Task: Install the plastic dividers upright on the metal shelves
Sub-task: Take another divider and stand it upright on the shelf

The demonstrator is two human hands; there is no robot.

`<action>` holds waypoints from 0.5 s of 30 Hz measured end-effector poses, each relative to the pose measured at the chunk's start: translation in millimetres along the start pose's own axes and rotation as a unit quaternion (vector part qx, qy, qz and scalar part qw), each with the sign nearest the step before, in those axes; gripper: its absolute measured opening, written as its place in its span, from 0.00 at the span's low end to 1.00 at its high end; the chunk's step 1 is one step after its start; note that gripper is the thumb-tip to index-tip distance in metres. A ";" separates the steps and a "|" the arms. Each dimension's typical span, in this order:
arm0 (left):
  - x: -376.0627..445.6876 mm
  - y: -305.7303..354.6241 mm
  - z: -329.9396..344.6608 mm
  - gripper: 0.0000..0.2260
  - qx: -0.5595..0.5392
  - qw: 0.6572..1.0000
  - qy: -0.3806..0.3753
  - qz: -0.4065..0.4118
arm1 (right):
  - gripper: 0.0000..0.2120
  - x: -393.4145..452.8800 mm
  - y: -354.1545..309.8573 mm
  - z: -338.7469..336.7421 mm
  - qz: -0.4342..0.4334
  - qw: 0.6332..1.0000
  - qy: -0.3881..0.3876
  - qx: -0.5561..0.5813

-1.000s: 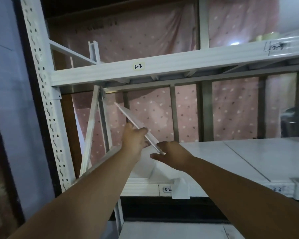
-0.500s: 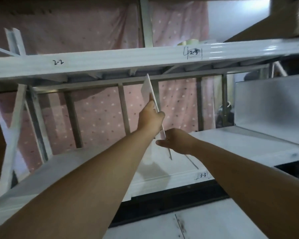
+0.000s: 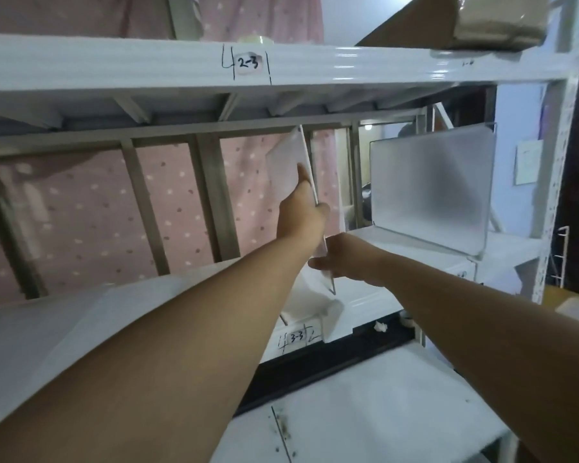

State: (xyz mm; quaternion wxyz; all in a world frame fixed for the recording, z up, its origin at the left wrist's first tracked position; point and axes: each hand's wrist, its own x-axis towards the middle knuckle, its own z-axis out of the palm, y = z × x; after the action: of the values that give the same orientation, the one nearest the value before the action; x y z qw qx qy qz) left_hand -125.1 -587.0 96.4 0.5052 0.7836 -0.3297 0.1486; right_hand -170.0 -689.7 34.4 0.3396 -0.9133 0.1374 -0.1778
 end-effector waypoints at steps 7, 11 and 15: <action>-13.1 4.6 17.0 0.36 0.025 1.000 -0.013 0.011 | 0.19 -4.0 18.3 3.4 0.003 0.997 -0.005 0.071; -12.1 7.9 11.8 0.36 0.045 0.999 -0.016 0.022 | 0.20 -4.9 16.2 2.7 0.000 0.993 -0.011 0.115; -13.4 11.5 9.0 0.35 0.036 0.999 -0.020 0.004 | 0.22 -8.4 14.3 -1.4 0.002 0.991 -0.019 0.135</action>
State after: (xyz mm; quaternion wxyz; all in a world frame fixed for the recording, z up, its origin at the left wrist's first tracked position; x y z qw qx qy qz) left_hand -143.5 -593.1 92.8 0.4690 0.8029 -0.3373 0.1468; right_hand -180.0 -697.8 23.8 0.4624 -0.8621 0.1081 -0.1768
